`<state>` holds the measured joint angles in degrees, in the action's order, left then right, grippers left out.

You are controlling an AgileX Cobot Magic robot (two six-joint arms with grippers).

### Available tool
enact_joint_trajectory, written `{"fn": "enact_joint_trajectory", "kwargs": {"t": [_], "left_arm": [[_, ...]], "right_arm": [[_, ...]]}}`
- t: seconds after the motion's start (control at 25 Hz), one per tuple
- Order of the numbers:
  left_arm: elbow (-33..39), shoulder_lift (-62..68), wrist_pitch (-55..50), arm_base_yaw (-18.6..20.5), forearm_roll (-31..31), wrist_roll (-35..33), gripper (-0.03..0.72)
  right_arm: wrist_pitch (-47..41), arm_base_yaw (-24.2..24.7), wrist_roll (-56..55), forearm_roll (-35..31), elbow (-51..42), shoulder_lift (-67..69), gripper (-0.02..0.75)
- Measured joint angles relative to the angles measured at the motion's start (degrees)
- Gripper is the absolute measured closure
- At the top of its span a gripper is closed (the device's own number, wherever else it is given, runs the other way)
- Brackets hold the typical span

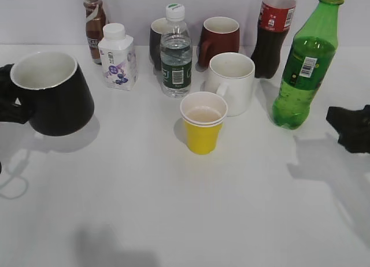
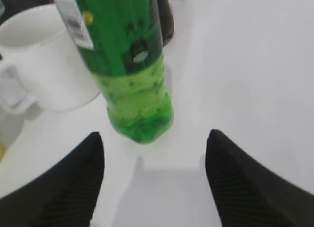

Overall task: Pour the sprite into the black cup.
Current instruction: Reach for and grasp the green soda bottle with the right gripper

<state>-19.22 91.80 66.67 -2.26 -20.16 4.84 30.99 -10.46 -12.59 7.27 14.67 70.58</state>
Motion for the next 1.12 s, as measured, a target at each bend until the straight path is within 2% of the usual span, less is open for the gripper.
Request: {"fn": "enact_joint_trajectory", "kwargs": {"t": [0.24,0.36,0.48,0.76,0.84,0.92,0.96,1.0,1.12], "left_arm": [[0.0,0.0,0.0,0.0,-0.1,0.0,0.648],[0.0,0.0,0.0,0.0,-1.2,0.0,0.648],[0.0,0.0,0.0,0.0,-2.0,0.0,0.648],[0.0,-1.5,-1.2,0.0,-2.4,0.0,0.648],[0.0,-2.7,-3.7,0.0,-2.5,0.1,0.648],[0.0,-4.3,-7.2,-0.1,-3.2,0.4,0.648],[0.0,-5.3,-8.6,-0.4,-3.4,0.4,0.648],[0.0,-6.5,-10.4,-1.0,-3.4,0.5,0.648],[0.0,-10.1,-15.2,-4.3,-3.9,0.8,0.648]], "right_arm": [[14.6,-0.1,4.9,5.0,-1.5,5.8,0.241],[20.6,-0.2,6.2,5.2,-0.5,10.2,0.164],[22.1,-0.2,6.6,5.1,1.9,14.9,0.092],[23.0,-0.2,6.6,5.1,12.3,23.6,0.077],[23.0,-0.2,6.3,4.9,15.1,25.9,0.098],[22.9,-0.2,5.4,4.9,17.0,28.0,0.215],[22.8,-0.2,5.2,5.3,17.5,28.2,0.311],[22.6,-0.2,4.9,5.7,17.5,28.2,0.352],[20.8,-0.2,4.4,8.4,17.5,26.7,0.351]]}}
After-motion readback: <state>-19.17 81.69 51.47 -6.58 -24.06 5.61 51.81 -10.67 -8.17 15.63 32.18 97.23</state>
